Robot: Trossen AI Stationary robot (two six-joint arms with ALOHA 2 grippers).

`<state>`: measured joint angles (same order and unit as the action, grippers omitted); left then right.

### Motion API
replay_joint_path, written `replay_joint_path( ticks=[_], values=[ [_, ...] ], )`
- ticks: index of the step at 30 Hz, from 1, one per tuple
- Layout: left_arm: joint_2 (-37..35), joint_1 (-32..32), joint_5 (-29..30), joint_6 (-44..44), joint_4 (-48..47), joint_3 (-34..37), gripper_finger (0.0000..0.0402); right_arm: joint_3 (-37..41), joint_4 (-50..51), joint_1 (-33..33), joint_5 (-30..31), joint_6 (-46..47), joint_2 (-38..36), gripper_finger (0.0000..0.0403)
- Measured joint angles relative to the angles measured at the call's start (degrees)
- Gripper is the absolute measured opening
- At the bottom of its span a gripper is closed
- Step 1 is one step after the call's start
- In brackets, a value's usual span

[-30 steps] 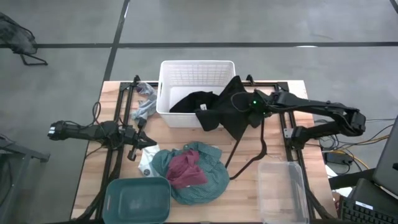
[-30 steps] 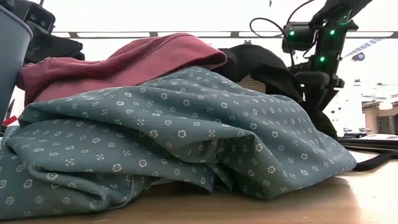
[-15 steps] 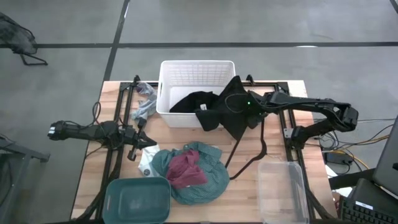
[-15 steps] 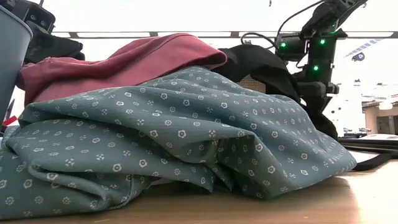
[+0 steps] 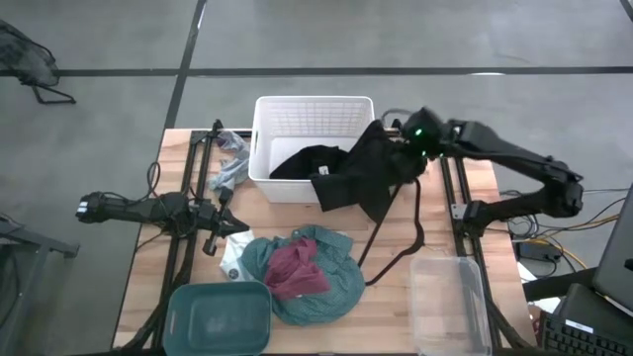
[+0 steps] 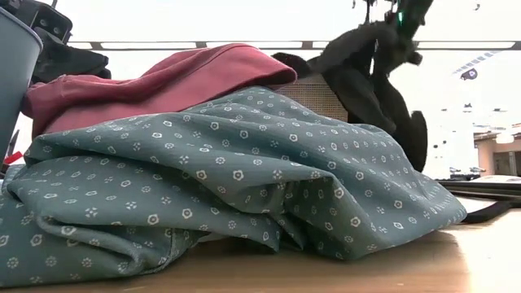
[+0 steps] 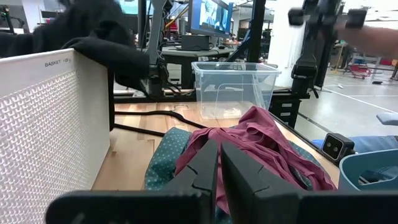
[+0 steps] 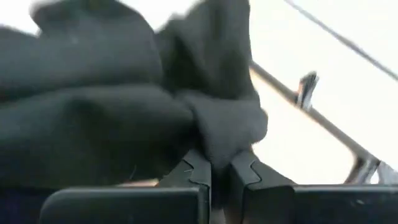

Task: Pick & Place Cloths
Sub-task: Put the black shirt into the white bin

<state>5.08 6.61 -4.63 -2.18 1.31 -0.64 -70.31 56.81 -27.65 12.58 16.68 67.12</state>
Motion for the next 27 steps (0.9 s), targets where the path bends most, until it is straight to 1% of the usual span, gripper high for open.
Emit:
replay_joint_path(
  ticks=[4, 8, 12, 17, 21, 25, 27],
  values=[
    [0.00, 0.01, 0.00, -0.01, 0.02, -0.01, 0.0026, -10.29, -0.20, 0.03, -0.10, -1.78, 0.32, 0.0009],
    [0.00, 0.00, 0.00, 0.00, 0.02, 0.00, 0.0026, -19.50, -1.54, 0.03, -1.32, -3.63, 2.65, 0.0009],
    [0.01, 0.02, -0.01, 0.00, 0.02, 0.00, 0.0026, -27.48, -5.33, 0.03, -6.12, -4.19, 6.54, 0.0008],
    [0.00, 0.02, 0.00, -0.02, 0.02, 0.00, 0.0026, -38.90, -10.58, 0.03, -10.95, -6.73, 13.69, 0.0008],
    [0.00, 0.02, 0.00, -0.02, 0.02, 0.00, 0.0026, -49.18, -12.92, 0.03, -11.63, -9.17, 20.75, 0.0008],
    [0.01, 0.01, 0.00, 0.00, 0.02, 0.00, 0.0026, -58.77, -13.00, 0.01, -11.82, -10.87, 28.70, 0.0008],
    [0.02, 0.00, 0.00, 0.00, 0.00, 0.00, 0.0026, -63.28, -13.12, -0.01, -12.96, -11.37, 32.80, 0.0008]
  ],
)
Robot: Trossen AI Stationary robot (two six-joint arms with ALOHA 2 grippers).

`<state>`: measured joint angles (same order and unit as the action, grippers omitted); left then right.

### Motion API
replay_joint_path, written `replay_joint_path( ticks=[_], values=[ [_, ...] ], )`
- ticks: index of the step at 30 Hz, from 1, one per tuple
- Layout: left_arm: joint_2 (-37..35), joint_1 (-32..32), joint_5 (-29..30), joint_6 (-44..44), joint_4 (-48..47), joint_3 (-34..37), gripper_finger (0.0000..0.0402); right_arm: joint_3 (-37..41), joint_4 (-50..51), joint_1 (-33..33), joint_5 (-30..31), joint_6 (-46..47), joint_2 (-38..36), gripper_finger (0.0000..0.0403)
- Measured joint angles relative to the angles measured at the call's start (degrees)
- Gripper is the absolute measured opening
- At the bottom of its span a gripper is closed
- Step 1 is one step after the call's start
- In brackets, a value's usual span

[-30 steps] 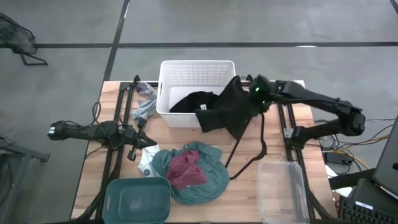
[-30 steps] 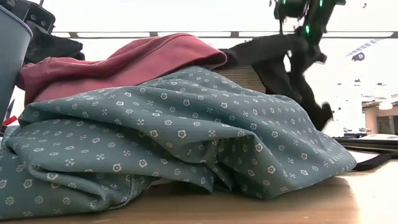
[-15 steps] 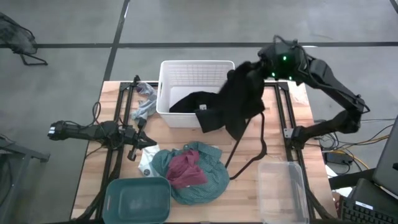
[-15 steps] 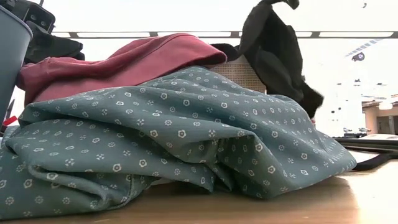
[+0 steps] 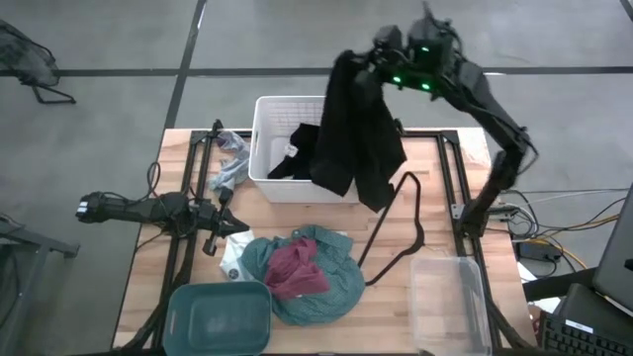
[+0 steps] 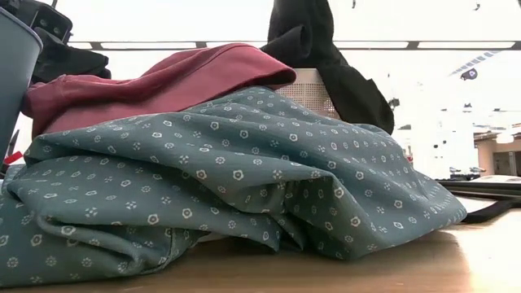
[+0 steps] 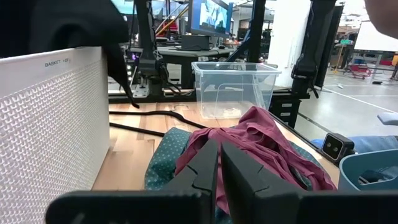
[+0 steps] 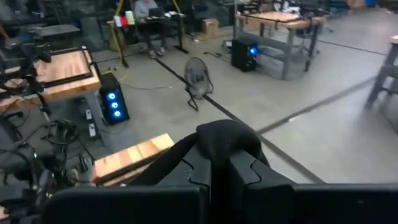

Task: Pick & Place Cloths
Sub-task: Put the black shirt into the white bin

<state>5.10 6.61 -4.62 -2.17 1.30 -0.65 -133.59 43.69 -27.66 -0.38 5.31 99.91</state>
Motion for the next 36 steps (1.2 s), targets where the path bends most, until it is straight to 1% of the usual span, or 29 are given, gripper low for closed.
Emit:
replay_joint_path(
  ticks=[1, 3, 6, 9, 16, 18, 22, 24, 27, 32, 36],
  values=[
    [-0.02, 0.02, 0.00, -0.02, 0.02, 0.00, 0.0026, -1.48, -1.05, 0.00, -0.95, -0.02, 1.91, 0.0008],
    [-0.02, 0.00, 0.00, 0.00, 0.02, 0.00, 0.0026, -0.06, -7.49, -0.10, -4.52, 0.71, 3.30, 0.0008],
    [-0.02, 0.01, -0.02, -0.01, 0.02, 0.00, 0.0026, 0.43, -13.23, -0.30, -9.85, 4.61, 6.27, 0.0008],
    [-0.02, 0.01, 0.00, 0.00, 0.00, 0.00, 0.0026, 0.01, -12.12, -0.48, -14.55, 7.80, 9.24, 0.0008],
    [-0.02, 0.02, -0.02, -0.01, 0.02, 0.00, 0.0026, 0.01, -4.86, -0.44, -22.26, 9.78, 15.28, 0.0008],
    [-0.02, 0.00, 0.00, 0.00, 0.02, 0.00, 0.0026, 0.09, -2.59, -0.44, -23.63, 10.48, 16.59, 0.0008],
    [-0.02, 0.00, 0.00, -0.01, 0.01, -0.01, 0.0026, 0.10, 1.80, -0.44, -23.85, 9.71, 17.71, 0.0015],
    [-0.02, 0.00, 0.00, 0.00, 0.00, 0.00, 0.0026, 0.10, 4.05, -0.48, -23.89, 9.64, 17.71, 0.0028],
    [-0.02, 0.00, 0.00, -0.02, 0.00, 0.00, 0.0026, 0.10, 8.06, -0.50, -23.78, 8.74, 17.31, 0.0059],
    [-0.02, 0.00, 0.00, 0.00, 0.01, -0.01, 0.0026, 0.10, 14.32, -0.36, -23.68, 5.00, 14.57, 0.0130],
    [-0.02, 0.00, 0.00, 0.00, 0.00, 0.00, 0.0026, 0.10, 16.71, -0.06, -22.65, 3.62, 11.09, 0.0187]
  ],
)
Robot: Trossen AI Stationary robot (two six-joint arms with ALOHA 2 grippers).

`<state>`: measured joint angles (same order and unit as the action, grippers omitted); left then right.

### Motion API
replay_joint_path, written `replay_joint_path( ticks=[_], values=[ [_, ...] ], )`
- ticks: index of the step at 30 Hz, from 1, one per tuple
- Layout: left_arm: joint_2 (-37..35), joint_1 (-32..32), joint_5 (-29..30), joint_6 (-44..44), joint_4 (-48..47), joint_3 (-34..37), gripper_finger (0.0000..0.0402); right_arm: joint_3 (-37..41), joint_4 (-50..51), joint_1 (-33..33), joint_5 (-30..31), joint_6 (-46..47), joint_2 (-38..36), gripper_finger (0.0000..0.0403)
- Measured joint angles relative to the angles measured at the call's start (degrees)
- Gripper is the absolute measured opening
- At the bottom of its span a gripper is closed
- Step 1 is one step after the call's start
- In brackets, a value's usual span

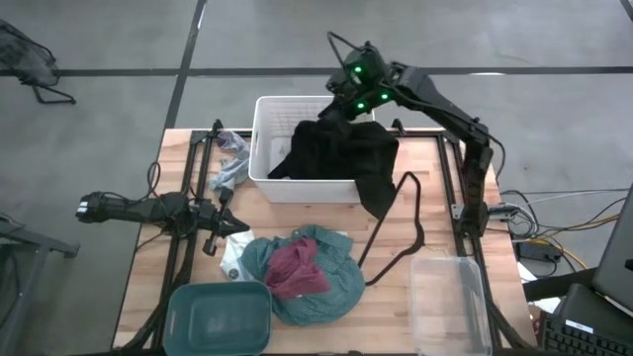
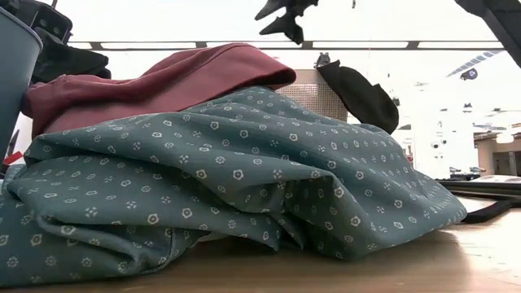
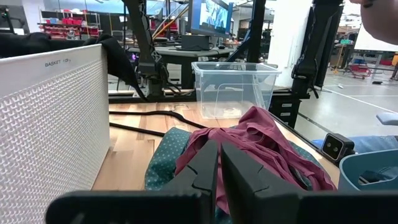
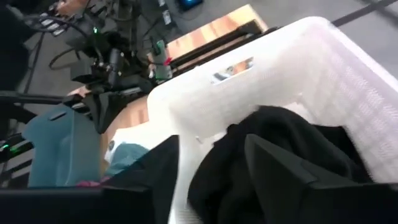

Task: Pick & Place Cloths
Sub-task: Put the black shirt into the white bin

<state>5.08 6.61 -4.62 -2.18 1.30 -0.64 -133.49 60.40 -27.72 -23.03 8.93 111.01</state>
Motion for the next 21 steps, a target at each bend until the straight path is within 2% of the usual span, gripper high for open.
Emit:
replay_joint_path(
  ticks=[5, 9, 12, 21],
  values=[
    [0.00, 0.02, 0.00, -0.01, 0.00, -0.01, 0.0026, 0.16, 6.13, 1.40, 7.15, -1.85, -5.23, 0.0241],
    [0.00, 0.01, 0.00, -0.01, 0.00, 0.00, 0.0026, 3.08, 14.22, 4.45, 17.32, -2.91, -9.39, 0.0269],
    [0.00, 0.02, 0.00, -0.02, 0.00, -0.01, 0.0026, 8.76, 16.29, 7.84, 22.60, -2.16, -13.02, 0.0284],
    [-0.01, 0.01, 0.00, -0.01, 0.00, 0.00, 0.0026, 34.32, 10.92, 15.00, 24.98, 2.53, -27.42, 0.0296]
  ],
)
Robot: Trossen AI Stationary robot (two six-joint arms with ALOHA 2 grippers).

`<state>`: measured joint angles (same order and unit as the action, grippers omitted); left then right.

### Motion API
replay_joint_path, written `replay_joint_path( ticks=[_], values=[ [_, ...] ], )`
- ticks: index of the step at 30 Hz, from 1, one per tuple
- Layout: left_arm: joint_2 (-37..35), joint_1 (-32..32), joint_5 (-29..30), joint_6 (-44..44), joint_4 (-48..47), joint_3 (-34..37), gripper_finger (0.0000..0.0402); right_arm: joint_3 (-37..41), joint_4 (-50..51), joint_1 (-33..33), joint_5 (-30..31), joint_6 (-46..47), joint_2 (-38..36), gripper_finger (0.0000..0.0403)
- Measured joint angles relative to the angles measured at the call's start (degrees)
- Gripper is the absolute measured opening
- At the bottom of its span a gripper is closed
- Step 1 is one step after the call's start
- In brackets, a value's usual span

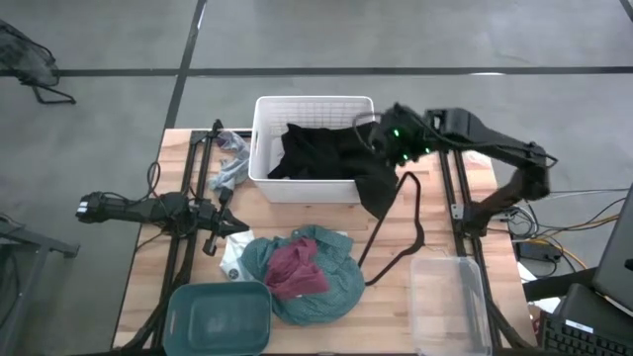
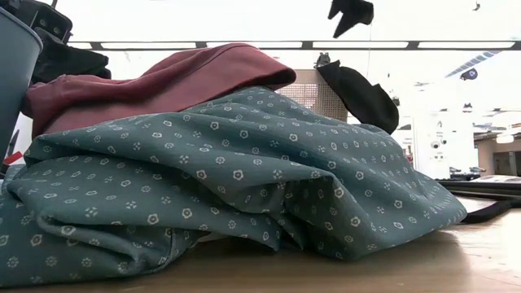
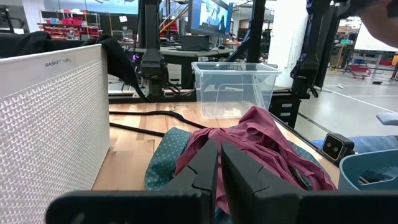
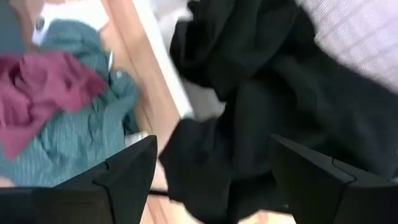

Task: Pick & Place Cloths
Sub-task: Put the black shirt into the white bin

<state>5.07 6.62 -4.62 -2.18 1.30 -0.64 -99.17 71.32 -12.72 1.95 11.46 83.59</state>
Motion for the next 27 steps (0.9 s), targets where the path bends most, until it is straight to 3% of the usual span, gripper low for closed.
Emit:
replay_joint_path(
  ticks=[6, 14, 19, 23, 27],
  values=[
    [-0.01, 0.01, 0.00, 0.01, 0.00, -0.02, 0.0026, 16.32, -6.36, 2.13, 2.37, 1.66, -8.98, 0.0277],
    [-0.01, 0.01, 0.00, 0.01, 0.00, 0.00, 0.0026, 32.26, -14.53, 2.64, 7.44, 3.18, -14.38, 0.0257],
    [-0.01, -0.01, 0.00, -0.01, 0.02, -0.01, 0.0026, 37.54, -19.46, 2.64, 7.51, 2.23, -14.20, 0.0255],
    [-0.01, 0.01, 0.00, 0.01, 0.00, -0.02, 0.0026, 39.64, -22.14, 2.59, 11.39, 2.36, -13.57, 0.0256],
    [-0.01, 0.01, -0.01, 0.01, 0.00, 0.00, 0.0026, 40.36, -22.95, 2.59, 13.25, 2.11, -13.56, 0.0222]
  ],
)
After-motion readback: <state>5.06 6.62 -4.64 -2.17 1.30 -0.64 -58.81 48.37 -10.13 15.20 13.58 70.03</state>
